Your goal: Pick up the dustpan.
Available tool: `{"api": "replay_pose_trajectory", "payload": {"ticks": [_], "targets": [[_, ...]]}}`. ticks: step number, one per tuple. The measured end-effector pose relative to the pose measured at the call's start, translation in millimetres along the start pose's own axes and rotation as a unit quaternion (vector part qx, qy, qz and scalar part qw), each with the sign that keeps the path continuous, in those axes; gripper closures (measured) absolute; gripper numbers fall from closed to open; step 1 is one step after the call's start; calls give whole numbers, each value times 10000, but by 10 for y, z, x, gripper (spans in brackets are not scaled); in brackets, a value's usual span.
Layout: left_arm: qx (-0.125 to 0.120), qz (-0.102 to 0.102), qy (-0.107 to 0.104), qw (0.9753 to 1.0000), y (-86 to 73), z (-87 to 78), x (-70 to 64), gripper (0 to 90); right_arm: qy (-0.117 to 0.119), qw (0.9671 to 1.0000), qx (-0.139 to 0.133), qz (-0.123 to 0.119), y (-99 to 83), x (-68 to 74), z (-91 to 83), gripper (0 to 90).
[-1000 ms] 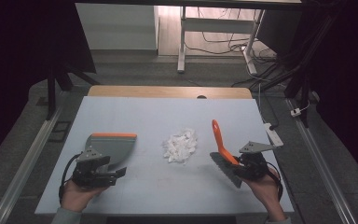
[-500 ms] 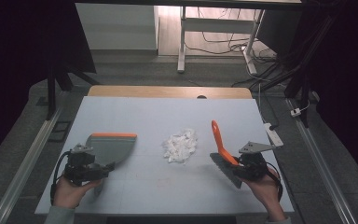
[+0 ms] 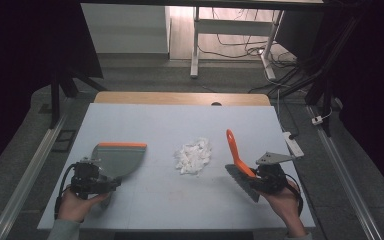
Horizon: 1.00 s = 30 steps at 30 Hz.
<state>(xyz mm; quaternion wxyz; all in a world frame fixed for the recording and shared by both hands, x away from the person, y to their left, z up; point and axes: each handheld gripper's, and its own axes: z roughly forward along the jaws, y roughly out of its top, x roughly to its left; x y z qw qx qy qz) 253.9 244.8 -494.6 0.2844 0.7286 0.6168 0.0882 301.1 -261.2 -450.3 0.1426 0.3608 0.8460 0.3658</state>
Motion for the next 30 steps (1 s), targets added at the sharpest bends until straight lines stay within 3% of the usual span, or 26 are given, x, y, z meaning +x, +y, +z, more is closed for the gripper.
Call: {"api": "replay_pose_trajectory", "payload": {"ticks": [9,18,30], "targets": [[317,-92,-19,9995,-16,153,44,125,-10,10000,12,-8,0,5,8,703],[442,-147,46,9989,-21,260,64,128,-28,10000,22,-19,-1,9,12,703],[433,-292,111,9986,-7,347,76,250,-26,10000,0,-14,1,12,10,703]]}}
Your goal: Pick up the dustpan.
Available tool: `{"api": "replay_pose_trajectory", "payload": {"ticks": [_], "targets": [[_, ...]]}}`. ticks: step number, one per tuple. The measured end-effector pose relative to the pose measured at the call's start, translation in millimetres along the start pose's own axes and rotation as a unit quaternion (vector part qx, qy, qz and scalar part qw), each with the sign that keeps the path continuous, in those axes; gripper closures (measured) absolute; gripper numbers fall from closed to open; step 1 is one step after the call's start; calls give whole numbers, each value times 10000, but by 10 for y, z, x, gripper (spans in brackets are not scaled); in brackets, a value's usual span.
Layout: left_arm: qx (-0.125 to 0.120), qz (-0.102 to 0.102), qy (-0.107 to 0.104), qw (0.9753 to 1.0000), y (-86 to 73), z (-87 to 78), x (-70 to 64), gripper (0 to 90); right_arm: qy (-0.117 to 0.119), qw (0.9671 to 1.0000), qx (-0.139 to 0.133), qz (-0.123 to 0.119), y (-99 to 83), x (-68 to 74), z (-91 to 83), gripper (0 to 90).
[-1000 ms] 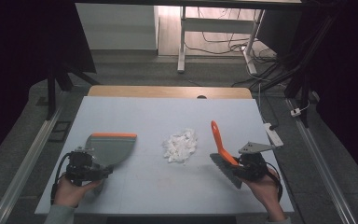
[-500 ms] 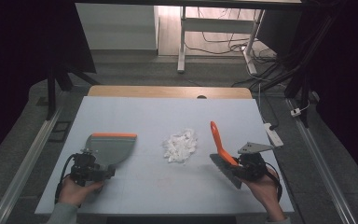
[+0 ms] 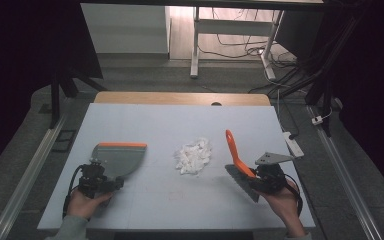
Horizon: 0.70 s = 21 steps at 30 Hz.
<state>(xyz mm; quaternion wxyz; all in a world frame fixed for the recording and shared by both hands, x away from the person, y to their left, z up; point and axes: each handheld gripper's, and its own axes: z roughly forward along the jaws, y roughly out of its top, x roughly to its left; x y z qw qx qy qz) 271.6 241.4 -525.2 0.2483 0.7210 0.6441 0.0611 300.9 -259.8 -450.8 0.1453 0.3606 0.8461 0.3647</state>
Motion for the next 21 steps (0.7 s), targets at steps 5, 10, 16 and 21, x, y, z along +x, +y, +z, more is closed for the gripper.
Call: {"api": "replay_pose_trajectory", "payload": {"ticks": [5,10,16,21], "targets": [[-43,-25,35,10000,11,1,1,307,1,10000,9,-1,-1,6,5,703],[-89,-100,43,9999,17,-3,8,423,-10,10000,5,3,-1,2,1,703],[-233,-252,-113,9993,10,-20,49,584,-10,10000,2,-3,0,5,1,703],[-270,-334,-207,9989,4,-19,77,613,-16,10000,-2,-1,-2,-1,-5,703]]}}
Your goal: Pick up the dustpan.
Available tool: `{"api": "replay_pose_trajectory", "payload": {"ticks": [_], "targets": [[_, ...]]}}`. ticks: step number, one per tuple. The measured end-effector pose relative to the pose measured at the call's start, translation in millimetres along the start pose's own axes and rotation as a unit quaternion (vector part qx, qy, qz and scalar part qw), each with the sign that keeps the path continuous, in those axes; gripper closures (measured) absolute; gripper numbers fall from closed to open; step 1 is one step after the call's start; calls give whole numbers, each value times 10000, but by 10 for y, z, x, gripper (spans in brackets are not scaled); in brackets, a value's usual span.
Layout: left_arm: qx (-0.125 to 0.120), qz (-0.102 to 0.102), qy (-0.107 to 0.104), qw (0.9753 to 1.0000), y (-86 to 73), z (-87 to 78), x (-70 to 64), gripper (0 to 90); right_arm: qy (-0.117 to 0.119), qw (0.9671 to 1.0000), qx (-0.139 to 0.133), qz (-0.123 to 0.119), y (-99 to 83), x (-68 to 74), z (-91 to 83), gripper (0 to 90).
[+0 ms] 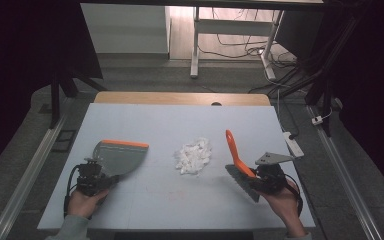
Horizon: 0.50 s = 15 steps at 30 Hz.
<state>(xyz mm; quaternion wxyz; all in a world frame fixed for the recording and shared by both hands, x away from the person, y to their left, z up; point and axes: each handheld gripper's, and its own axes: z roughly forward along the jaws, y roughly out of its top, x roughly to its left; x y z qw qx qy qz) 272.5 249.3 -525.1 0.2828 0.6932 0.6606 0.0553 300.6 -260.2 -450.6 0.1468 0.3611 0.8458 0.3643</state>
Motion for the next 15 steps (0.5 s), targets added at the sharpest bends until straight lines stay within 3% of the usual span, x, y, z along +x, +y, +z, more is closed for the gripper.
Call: {"api": "replay_pose_trajectory", "payload": {"ticks": [15], "targets": [[-147,52,-74,9999,-9,-26,33,618,1,10000,-6,-6,2,8,-3,703]]}}
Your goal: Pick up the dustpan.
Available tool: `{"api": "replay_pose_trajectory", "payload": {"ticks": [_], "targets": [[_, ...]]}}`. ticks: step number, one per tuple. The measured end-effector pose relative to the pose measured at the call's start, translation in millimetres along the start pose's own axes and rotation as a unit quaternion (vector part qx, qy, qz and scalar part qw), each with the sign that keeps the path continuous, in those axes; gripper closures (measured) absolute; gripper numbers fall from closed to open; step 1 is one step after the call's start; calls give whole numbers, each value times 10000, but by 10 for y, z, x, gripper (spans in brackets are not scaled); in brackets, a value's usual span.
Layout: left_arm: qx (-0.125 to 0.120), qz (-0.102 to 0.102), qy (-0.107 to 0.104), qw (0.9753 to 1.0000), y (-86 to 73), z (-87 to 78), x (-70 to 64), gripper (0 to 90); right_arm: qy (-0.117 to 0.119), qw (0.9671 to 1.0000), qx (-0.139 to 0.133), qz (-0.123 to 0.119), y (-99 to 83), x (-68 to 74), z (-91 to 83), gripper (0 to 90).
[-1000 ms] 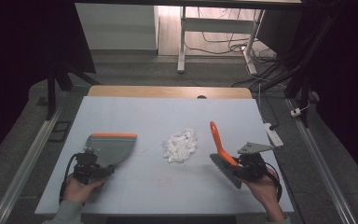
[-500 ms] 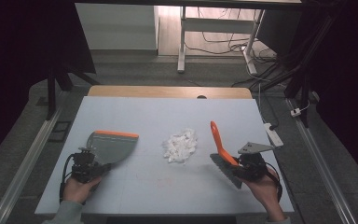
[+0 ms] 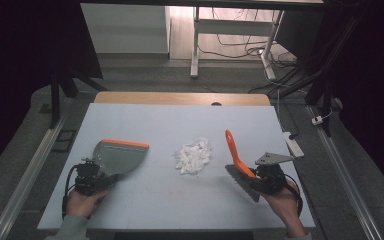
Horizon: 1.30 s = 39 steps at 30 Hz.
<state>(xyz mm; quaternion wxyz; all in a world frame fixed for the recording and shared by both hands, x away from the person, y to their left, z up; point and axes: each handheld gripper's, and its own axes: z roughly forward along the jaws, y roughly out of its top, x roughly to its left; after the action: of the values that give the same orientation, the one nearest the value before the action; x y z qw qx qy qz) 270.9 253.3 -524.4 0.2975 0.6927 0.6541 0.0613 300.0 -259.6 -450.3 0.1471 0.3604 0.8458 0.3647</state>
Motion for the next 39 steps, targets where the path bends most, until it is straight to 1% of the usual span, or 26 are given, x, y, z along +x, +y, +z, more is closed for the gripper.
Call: {"api": "replay_pose_trajectory", "payload": {"ticks": [1,2,3,7,8,9,10,12,15,16,17,19,25,27,30,32,36,38,39], "targets": [[-37,-3,-14,10000,-1,-3,0,618,0,10000,0,0,0,0,0,703],[-96,39,-54,9999,-1,-16,4,618,-5,10000,-15,1,1,-1,-5,703],[-96,39,-54,9999,-1,-16,4,618,-6,10000,-21,4,1,-2,-7,703],[-256,84,-112,9996,-4,-55,27,618,-24,10000,-41,2,0,-7,-14,703],[-256,84,-112,9996,-4,-55,27,618,-24,10000,-41,2,0,-7,-14,703],[-338,101,-136,9993,-9,-73,37,618,-23,10000,-36,-2,-1,-8,-16,703],[-338,101,-136,9993,-9,-73,37,618,-24,10000,-39,2,-1,-8,-17,703],[-431,155,-189,9988,-14,-100,51,618,-23,10000,-49,0,0,-9,-20,703],[-474,186,-225,9984,-18,-117,59,618,-24,10000,-61,6,0,-10,-25,703],[-513,243,-267,9980,-28,-132,65,618,-35,10000,-75,5,-1,-12,-28,703],[-513,243,-267,9980,-28,-132,65,618,-35,10000,-75,5,-1,-12,-28,703],[-581,357,-415,9968,-43,-165,76,618,-36,10000,-90,1,-1,-11,-28,703],[-692,443,-480,9955,-44,-202,71,618,-44,10000,-87,0,-1,-8,-19,703],[-740,493,-521,9947,-43,-217,62,618,-32,9999,-98,0,0,1,-16,703],[-826,625,-583,9929,-43,-252,42,618,-30,9999,-107,-16,1,2,-17,703],[-832,664,-600,9925,-43,-261,39,618,-36,9999,-115,-11,0,0,-21,703],[-950,769,-659,9903,-45,-288,18,618,-62,9999,-143,-7,-2,-7,-32,703],[-991,844,-707,9890,-45,-304,5,618,-69,9998,-161,-1,0,-9,-39,703],[-1028,943,-762,9873,-44,-323,-9,618,-74,9998,-174,9,1,-10,-44,703]]}}
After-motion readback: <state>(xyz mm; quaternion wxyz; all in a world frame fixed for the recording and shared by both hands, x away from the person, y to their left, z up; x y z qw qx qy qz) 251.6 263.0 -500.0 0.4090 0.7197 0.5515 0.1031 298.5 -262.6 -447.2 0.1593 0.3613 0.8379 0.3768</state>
